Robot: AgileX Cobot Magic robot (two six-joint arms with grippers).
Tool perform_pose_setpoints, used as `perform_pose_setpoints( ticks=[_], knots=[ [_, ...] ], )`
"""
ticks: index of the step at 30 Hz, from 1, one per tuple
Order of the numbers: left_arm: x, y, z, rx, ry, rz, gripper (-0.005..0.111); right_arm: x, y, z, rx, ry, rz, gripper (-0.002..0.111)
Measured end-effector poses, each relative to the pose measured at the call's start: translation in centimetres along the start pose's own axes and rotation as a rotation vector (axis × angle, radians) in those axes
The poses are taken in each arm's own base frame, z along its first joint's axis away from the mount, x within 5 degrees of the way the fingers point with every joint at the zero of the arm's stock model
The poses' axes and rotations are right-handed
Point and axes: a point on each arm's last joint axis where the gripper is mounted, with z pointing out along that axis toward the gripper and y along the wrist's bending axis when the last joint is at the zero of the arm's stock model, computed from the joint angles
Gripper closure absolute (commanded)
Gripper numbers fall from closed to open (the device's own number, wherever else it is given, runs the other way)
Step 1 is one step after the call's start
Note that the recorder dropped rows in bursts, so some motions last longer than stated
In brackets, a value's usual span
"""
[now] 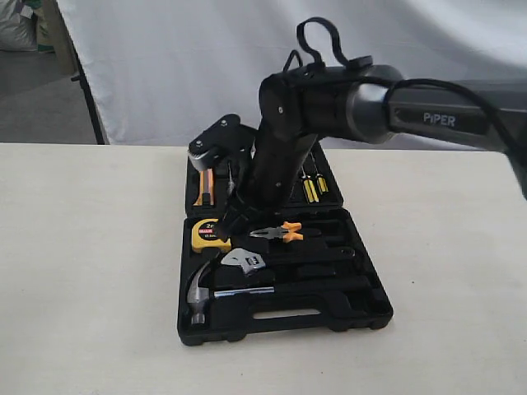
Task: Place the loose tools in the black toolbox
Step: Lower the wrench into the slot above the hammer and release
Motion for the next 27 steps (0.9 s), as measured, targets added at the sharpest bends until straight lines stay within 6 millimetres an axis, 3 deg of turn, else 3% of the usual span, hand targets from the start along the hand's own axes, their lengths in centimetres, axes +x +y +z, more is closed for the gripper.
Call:
perform_pose_setpoints(
  ticks=[2, 5, 9, 13, 16, 22, 27],
  knots=[
    [0.0, 0.0, 0.0, 0.0, 0.0, 0.0, 0.106, 0.3, -0.6, -0.1, 0.002, 0.008, 0.013, 0.109],
    [0.0, 0.0, 0.0, 0.0, 0.0, 0.0, 0.106, 1.7, -0.6, 1.4, -0.014, 0.062, 0.025, 0.109],
    [0.0, 0.0, 0.0, 0.0, 0.0, 0.0, 0.106, 4.5, -0.5, 5.4, -0.04, 0.145, 0.046, 0.109],
    [0.0, 0.0, 0.0, 0.0, 0.0, 0.0, 0.106, 5.0, -0.6, 5.6, -0.047, 0.147, 0.082, 0.109],
    [0.0, 0.0, 0.0, 0.0, 0.0, 0.0, 0.106, 4.9, -0.7, 4.3, -0.035, 0.134, 0.086, 0.109],
    [0.0, 0.0, 0.0, 0.0, 0.0, 0.0, 0.106, 2.9, -1.6, -3.6, 0.049, -0.072, 0.128, 0.109],
    [0.0, 0.0, 0.0, 0.0, 0.0, 0.0, 0.106, 2.7, -1.6, -5.2, 0.059, -0.107, 0.174, 0.109]
  ],
)
